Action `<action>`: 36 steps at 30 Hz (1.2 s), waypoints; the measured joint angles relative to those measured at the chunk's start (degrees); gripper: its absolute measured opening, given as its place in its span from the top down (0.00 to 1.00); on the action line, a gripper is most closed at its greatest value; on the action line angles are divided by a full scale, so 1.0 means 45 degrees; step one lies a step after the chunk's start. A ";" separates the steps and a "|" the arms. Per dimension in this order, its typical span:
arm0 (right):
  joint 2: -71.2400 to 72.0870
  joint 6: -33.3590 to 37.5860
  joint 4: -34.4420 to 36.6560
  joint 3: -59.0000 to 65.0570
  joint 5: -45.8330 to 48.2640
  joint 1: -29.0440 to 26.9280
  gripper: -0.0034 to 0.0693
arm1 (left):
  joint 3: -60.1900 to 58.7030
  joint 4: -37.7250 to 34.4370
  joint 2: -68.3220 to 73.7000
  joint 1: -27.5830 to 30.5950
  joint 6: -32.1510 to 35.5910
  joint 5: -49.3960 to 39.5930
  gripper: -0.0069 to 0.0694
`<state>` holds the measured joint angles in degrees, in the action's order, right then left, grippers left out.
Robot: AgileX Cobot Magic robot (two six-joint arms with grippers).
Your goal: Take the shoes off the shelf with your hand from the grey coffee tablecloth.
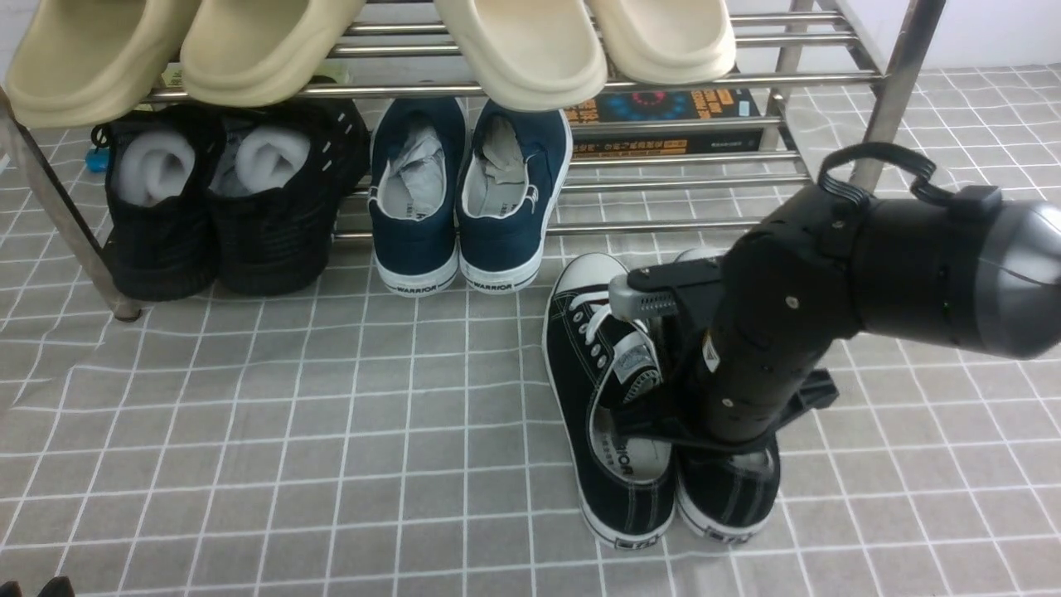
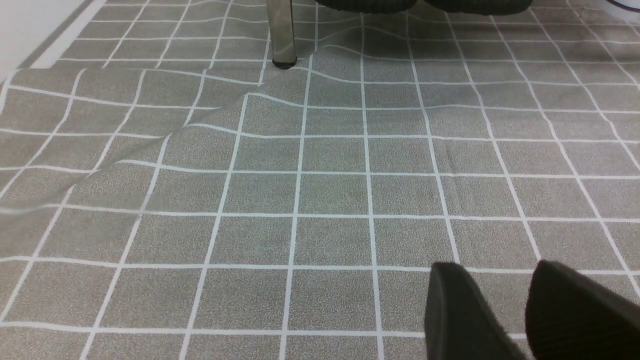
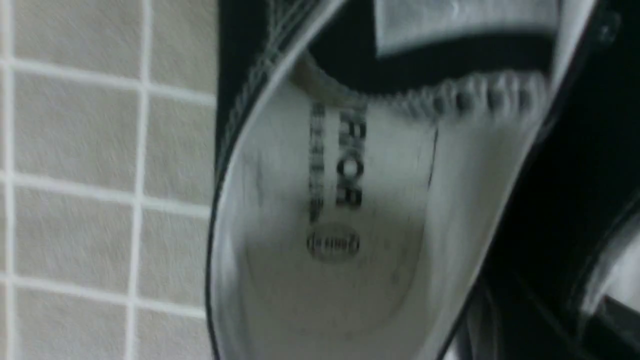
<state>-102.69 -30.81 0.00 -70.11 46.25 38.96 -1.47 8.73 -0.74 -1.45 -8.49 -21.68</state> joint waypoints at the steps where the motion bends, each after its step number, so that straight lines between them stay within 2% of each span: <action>1: 0.0000 0.0000 0.0000 0.0000 0.0075 0.0000 0.86 | 0.0000 0.0000 0.0000 0.0000 0.0000 0.0000 0.60; 8: 0.0000 0.0000 0.0161 0.0000 0.0348 -0.0010 0.75 | 0.0000 0.0000 0.0000 0.0000 0.0000 0.0000 0.60; 12: 0.0000 0.0027 0.0112 -0.0026 0.0442 -0.0024 0.55 | 0.0000 0.0000 0.0000 0.0000 0.0000 0.0000 0.60; 13: 0.0000 0.0041 0.0112 -0.0026 0.0477 -0.0024 0.54 | 0.0000 0.0000 0.0000 0.0000 0.0000 0.0000 0.60; 14: 0.0043 0.0149 0.0096 -0.0195 0.0859 -0.0024 0.45 | 0.0000 0.0000 0.0000 0.0000 0.0000 0.0000 0.60; 16: 0.0237 0.0488 0.0096 -0.0592 0.1526 -0.0024 0.38 | 0.0000 0.0000 0.0000 0.0000 0.0000 0.0000 0.60; 20: 0.1106 0.1652 0.0135 -0.1597 0.2954 -0.0024 0.33 | 0.0000 0.0000 0.0000 0.0000 0.0000 0.0000 0.60; 23: 0.1820 0.2352 0.0146 -0.2041 0.3923 -0.0024 0.34 | 0.0000 0.0000 0.0000 0.0000 0.0000 0.0000 0.60; 25: 0.2836 0.2978 0.0135 -0.2252 0.4930 -0.0024 0.40 | 0.0000 0.0000 0.0000 0.0000 0.0000 0.0000 0.60; 29: 0.4144 0.3203 0.0109 -0.2251 0.5331 -0.0024 0.53 | 0.0000 0.0000 0.0000 0.0000 0.0000 0.0000 0.60; 34: 0.7175 0.3301 0.0347 -0.1319 0.5436 -0.0024 0.89 | 0.0000 0.0000 0.0000 0.0000 0.0000 0.0000 0.60; 35: 0.7970 0.3301 0.0365 -0.0860 0.5472 -0.0024 0.95 | 0.0000 0.0000 0.0000 0.0000 0.0000 0.0000 0.60; 36: 0.8105 0.3301 0.0365 -0.0776 0.5492 -0.0024 0.95 | 0.0000 0.0000 0.0000 0.0000 0.0000 0.0000 0.60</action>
<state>-66.22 -15.96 1.64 -73.61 70.97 38.86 -1.47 8.73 -0.74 -1.45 -8.49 -21.68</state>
